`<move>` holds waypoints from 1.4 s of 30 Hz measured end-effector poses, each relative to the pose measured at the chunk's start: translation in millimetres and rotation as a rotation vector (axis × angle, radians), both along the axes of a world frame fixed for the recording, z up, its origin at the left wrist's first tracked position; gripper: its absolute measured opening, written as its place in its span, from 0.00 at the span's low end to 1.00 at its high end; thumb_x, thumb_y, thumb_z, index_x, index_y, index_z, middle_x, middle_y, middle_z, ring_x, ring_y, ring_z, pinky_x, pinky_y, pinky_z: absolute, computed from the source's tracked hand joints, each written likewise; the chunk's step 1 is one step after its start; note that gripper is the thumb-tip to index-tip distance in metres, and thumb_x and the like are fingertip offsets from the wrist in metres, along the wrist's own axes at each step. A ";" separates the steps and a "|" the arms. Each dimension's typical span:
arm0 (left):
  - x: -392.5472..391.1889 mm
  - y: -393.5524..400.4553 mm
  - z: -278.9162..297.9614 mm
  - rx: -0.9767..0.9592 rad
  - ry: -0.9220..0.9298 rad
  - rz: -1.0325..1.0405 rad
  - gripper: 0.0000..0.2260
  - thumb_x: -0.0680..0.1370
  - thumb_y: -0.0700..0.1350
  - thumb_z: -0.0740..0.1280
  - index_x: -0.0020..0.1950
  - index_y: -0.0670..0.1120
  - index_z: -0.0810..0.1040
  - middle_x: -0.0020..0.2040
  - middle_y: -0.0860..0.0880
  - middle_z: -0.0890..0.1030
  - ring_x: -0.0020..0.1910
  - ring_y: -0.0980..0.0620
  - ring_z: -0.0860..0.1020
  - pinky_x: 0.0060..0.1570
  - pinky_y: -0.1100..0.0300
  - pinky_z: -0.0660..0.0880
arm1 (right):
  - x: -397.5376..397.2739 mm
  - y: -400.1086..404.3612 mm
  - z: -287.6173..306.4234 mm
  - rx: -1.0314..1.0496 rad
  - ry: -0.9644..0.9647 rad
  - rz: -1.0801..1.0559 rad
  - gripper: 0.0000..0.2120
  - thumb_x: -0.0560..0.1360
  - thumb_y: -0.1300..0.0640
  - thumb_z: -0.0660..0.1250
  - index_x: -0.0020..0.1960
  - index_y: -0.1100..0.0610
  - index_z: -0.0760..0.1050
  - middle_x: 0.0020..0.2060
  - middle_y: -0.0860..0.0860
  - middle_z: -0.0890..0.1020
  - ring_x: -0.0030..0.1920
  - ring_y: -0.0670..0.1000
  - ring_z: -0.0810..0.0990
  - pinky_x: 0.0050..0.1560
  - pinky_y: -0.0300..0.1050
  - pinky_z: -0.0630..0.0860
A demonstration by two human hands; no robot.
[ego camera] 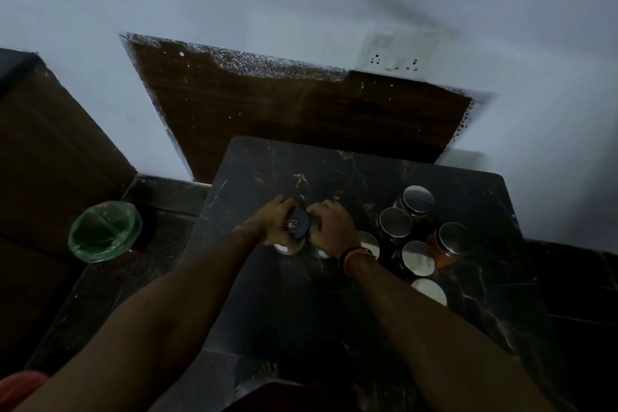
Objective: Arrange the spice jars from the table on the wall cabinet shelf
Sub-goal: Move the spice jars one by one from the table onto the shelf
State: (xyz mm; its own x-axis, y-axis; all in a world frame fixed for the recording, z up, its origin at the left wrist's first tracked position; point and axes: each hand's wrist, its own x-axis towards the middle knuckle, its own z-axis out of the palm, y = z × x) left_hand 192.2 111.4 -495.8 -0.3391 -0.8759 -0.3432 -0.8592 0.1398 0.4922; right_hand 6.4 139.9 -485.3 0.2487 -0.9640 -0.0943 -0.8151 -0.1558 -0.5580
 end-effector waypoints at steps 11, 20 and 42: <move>35.6 5.9 26.6 0.049 0.406 0.295 0.24 0.70 0.47 0.78 0.63 0.46 0.76 0.56 0.48 0.80 0.55 0.49 0.79 0.53 0.55 0.77 | 28.4 12.5 -9.6 0.247 -0.364 0.015 0.48 0.70 0.49 0.79 0.81 0.47 0.55 0.75 0.53 0.69 0.72 0.55 0.73 0.71 0.58 0.72; 33.8 12.5 59.5 0.104 0.653 0.373 0.25 0.67 0.58 0.77 0.60 0.48 0.79 0.53 0.48 0.83 0.49 0.52 0.83 0.43 0.60 0.77 | 36.3 4.0 16.5 0.235 -0.608 -0.082 0.50 0.66 0.34 0.76 0.81 0.43 0.56 0.76 0.52 0.69 0.73 0.54 0.71 0.70 0.59 0.73; -27.5 -28.0 224.2 -0.062 1.355 0.367 0.19 0.80 0.53 0.67 0.65 0.43 0.79 0.61 0.35 0.81 0.59 0.37 0.79 0.64 0.35 0.72 | -17.8 -70.2 227.1 -0.007 -1.232 -0.051 0.29 0.73 0.48 0.73 0.71 0.54 0.72 0.65 0.56 0.81 0.61 0.57 0.83 0.54 0.50 0.82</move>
